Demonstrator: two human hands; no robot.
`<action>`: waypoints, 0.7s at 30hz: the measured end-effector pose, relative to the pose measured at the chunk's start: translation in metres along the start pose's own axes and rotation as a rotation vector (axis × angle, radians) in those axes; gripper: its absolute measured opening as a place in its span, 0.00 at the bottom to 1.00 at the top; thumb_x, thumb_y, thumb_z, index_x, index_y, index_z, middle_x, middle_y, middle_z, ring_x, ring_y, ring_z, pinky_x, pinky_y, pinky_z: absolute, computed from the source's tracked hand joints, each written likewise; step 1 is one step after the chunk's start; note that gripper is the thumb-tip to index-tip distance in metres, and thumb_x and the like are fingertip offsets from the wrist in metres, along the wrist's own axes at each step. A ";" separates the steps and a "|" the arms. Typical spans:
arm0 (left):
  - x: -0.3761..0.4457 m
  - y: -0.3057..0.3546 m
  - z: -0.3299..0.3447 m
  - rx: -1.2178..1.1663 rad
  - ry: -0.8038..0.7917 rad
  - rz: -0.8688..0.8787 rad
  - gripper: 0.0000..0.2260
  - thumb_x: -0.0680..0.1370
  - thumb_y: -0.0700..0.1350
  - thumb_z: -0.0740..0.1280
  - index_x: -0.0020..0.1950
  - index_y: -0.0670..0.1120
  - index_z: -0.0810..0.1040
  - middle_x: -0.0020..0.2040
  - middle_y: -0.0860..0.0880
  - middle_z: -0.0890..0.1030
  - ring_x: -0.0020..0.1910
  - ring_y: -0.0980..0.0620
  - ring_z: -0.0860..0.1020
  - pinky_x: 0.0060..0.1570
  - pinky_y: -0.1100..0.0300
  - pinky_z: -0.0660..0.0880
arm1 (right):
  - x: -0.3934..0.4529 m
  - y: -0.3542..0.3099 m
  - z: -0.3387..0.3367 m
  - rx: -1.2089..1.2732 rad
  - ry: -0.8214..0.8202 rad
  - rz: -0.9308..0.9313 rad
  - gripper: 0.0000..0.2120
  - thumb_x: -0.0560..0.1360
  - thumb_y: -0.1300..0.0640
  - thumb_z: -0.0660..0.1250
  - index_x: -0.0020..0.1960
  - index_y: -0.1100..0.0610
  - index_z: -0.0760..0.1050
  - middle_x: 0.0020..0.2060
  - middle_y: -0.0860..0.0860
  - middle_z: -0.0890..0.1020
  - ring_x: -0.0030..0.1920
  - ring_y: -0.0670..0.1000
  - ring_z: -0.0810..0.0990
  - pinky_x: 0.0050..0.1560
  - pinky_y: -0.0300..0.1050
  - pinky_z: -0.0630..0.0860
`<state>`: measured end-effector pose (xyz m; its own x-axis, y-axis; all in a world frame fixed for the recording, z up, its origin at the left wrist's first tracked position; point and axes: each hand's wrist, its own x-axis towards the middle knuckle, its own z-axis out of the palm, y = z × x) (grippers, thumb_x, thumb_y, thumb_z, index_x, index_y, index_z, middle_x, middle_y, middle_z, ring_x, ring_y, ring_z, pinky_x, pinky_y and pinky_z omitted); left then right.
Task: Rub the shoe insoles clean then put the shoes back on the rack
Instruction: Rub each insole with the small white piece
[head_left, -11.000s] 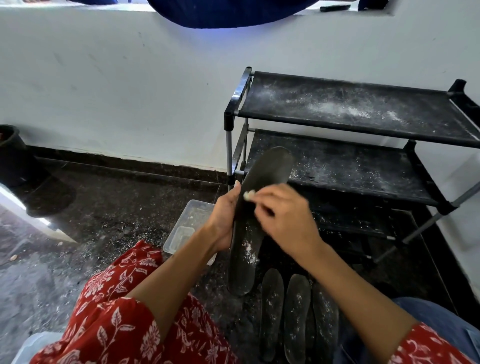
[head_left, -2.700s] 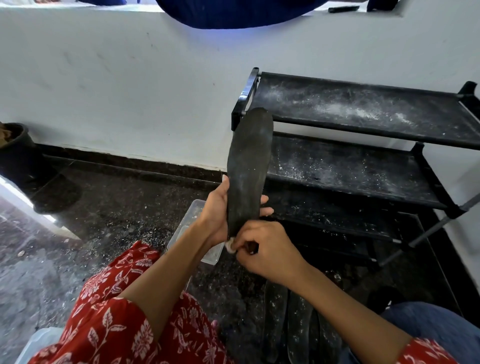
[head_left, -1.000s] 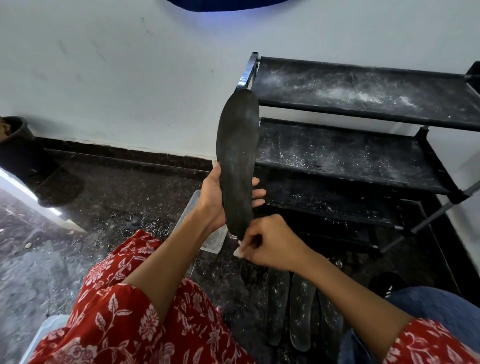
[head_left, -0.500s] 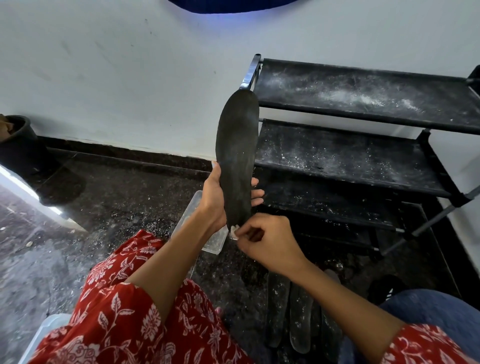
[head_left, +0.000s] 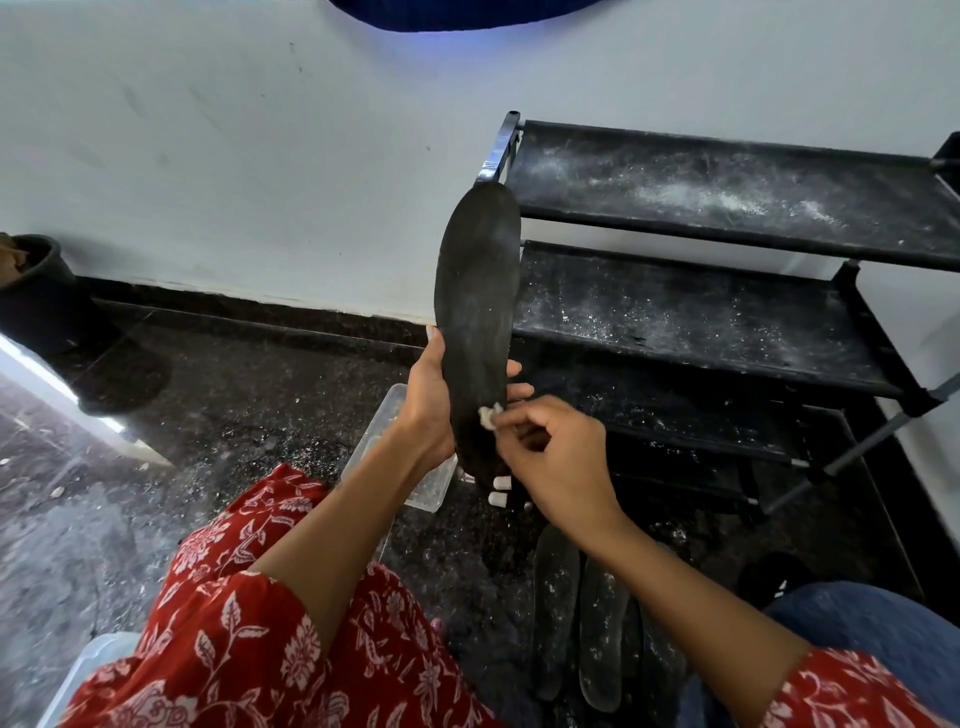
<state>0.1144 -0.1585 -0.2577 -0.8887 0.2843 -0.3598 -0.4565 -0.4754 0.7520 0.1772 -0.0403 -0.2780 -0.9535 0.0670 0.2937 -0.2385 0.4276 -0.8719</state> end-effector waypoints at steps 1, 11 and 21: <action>0.000 0.000 0.000 0.003 0.002 -0.003 0.32 0.80 0.63 0.43 0.55 0.40 0.75 0.42 0.39 0.81 0.39 0.40 0.81 0.50 0.45 0.76 | 0.002 0.003 0.000 -0.057 0.017 -0.055 0.06 0.70 0.66 0.71 0.45 0.59 0.83 0.41 0.49 0.83 0.40 0.42 0.80 0.44 0.33 0.76; 0.002 -0.002 -0.002 0.053 0.020 -0.010 0.34 0.80 0.63 0.44 0.51 0.38 0.78 0.43 0.38 0.80 0.42 0.40 0.79 0.51 0.47 0.75 | 0.004 0.004 -0.008 -0.196 -0.153 -0.186 0.05 0.68 0.58 0.69 0.40 0.57 0.83 0.39 0.50 0.84 0.40 0.46 0.81 0.46 0.45 0.79; -0.008 -0.018 0.012 0.341 -0.118 -0.252 0.35 0.79 0.65 0.43 0.55 0.38 0.78 0.49 0.40 0.81 0.40 0.43 0.79 0.48 0.48 0.76 | 0.040 0.009 -0.039 -0.312 0.324 -0.256 0.09 0.72 0.67 0.68 0.51 0.62 0.82 0.49 0.54 0.82 0.50 0.51 0.80 0.57 0.42 0.74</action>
<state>0.1303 -0.1425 -0.2619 -0.7312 0.4592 -0.5044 -0.6007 -0.0830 0.7952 0.1436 0.0017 -0.2585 -0.7541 0.1795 0.6317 -0.3435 0.7121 -0.6123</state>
